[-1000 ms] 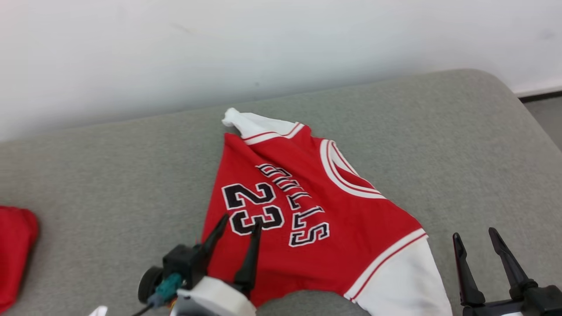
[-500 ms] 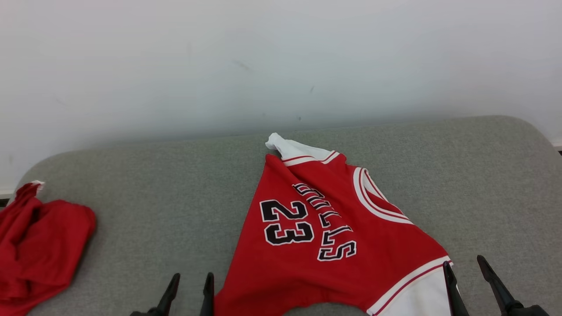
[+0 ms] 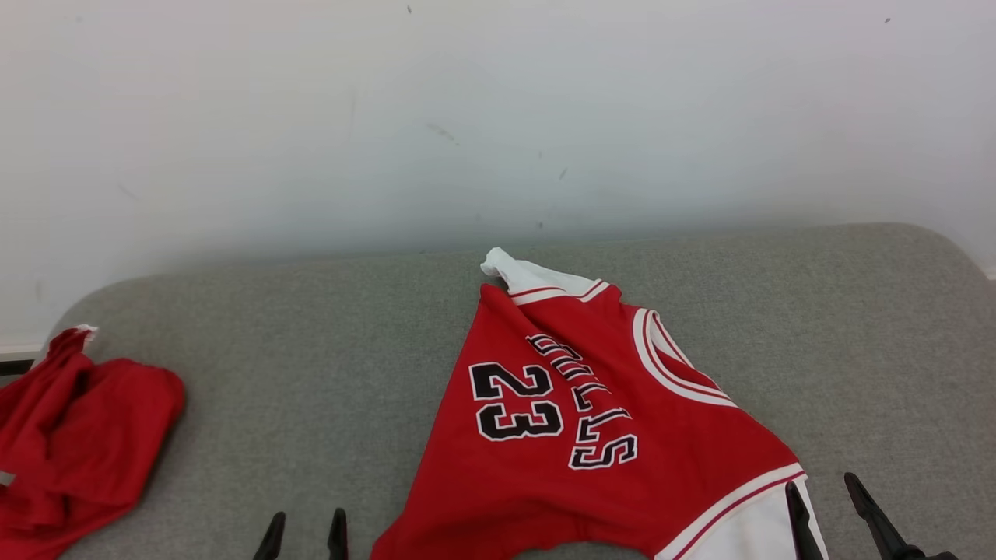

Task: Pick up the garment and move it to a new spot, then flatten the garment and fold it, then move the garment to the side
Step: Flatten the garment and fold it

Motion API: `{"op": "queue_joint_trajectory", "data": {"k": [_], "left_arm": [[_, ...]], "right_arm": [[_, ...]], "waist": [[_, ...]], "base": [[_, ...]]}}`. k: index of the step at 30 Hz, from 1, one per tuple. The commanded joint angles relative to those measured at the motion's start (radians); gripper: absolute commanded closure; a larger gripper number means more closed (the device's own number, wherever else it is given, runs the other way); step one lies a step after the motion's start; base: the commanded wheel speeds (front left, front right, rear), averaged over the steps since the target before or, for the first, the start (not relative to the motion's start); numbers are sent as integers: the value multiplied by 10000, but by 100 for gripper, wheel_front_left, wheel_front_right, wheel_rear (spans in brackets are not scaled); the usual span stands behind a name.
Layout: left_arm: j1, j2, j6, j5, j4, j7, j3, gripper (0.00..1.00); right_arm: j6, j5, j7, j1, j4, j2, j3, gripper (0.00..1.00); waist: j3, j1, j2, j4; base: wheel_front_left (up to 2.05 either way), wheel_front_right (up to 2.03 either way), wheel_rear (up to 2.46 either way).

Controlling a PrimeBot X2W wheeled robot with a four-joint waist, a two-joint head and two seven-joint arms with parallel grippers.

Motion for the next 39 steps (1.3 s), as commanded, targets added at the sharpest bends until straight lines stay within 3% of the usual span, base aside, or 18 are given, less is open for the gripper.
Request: {"op": "queue_joint_trajectory", "data": {"k": [1,14,27,32,39], "left_arm": [[182,-49,-120,150,-12,0,107,0],[240,-159,-534,523,133,-1,434,0],[195,-164,-496,485,45,-1,222,0],[258,-160,-766,935,133,-1,-124,0],[216,478,-1247,1487,868,151,-1171,0]], "right_arm": [[-24,71,6,-30,77,-65,-18,0],[-24,61,6,-122,141,-62,2,0],[-25,104,6,-157,0,-106,61,0],[-25,38,4,-145,-317,-312,127,0],[-25,-4,11,227,-164,-930,280,0]], "waist": [[-4,0,0,11],[44,0,0,150],[107,0,0,119],[140,0,0,65],[219,0,0,-42]], "base": [[0,0,0],[0,0,0],[0,0,0],[0,0,0],[0,0,0]]}}
